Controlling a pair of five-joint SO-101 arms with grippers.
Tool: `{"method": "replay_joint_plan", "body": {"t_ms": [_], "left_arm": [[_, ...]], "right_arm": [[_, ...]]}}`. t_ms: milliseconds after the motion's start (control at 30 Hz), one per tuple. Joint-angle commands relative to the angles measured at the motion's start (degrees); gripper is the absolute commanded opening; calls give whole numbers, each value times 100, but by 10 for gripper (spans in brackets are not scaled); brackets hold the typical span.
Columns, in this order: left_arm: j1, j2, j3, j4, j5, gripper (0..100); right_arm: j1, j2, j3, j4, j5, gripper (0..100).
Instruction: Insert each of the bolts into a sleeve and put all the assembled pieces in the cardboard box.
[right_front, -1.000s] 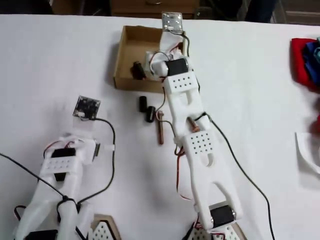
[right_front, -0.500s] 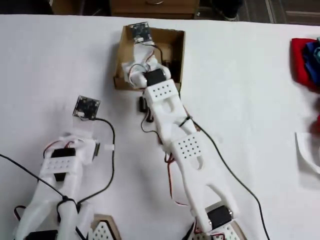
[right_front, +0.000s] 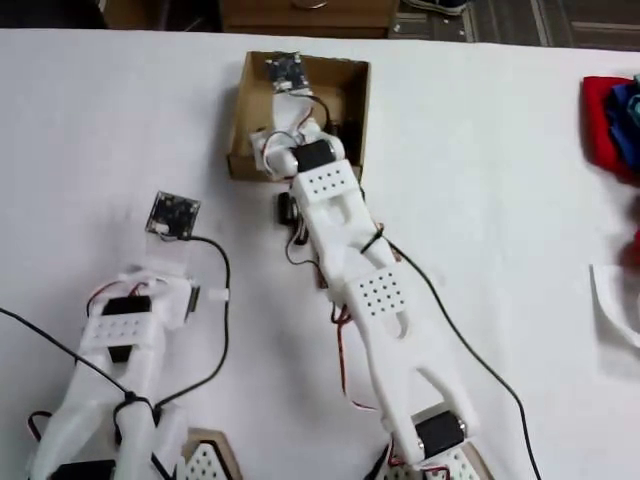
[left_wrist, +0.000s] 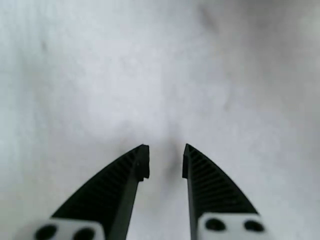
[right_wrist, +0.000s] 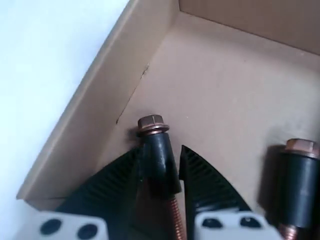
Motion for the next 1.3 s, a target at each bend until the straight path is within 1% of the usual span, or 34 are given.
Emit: {"method": "replay_joint_plan", "body": {"t_ms": [0, 67, 167, 233, 667, 967, 1267], "left_arm": [[-35, -70, -13, -105, 35, 129], [-35, -70, -13, -105, 35, 129], [-35, -70, -13, -105, 35, 129], [-35, -70, -13, -105, 35, 129], [-35, -70, -13, -105, 35, 129], [-35, -70, -13, -114, 35, 129], [-35, -70, -13, -123, 35, 129]], "right_arm": [[92, -110, -9, -84, 70, 84], [101, -101, 0, -84, 105, 85], [101, -92, 9, -84, 466, 84], [110, -101, 62, -84, 580, 84], [567, -233, 26, -40, 589, 84], [207, -866, 26, -4, 580, 84], [-31, -690, 167, -13, 580, 84]]}}
